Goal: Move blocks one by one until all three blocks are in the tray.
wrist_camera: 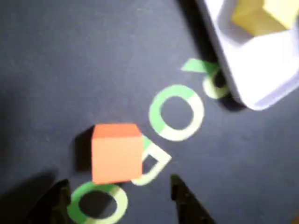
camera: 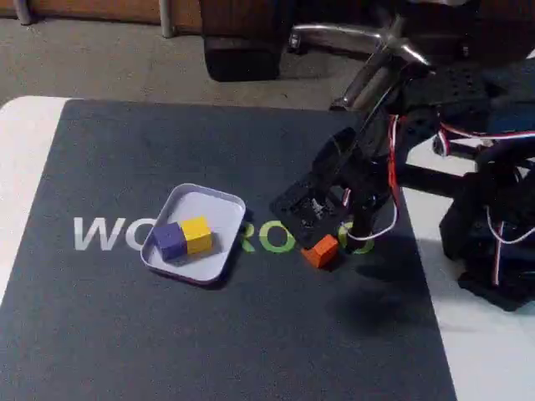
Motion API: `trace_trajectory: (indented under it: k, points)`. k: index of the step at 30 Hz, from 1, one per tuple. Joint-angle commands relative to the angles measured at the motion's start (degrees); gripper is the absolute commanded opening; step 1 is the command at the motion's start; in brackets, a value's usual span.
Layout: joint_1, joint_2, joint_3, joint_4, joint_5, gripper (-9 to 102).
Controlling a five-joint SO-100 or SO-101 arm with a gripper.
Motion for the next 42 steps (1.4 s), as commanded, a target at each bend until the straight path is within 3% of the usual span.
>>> trace_trajectory:
  k: [1, 20, 29, 35, 42]
  points:
    - [-0.6, -0.7, -2.5, -1.1, 0.3, 24]
    - [-1.7, -7.3, -3.2, -5.6, 1.2, 17]
    - [-1.8, -11.9, -6.4, -5.7, 3.0, -5]
    - [-2.4, -12.6, -8.3, -5.4, 8.4, -8]
    - [-5.4, -14.7, -15.1, -3.7, 27.8, -8]
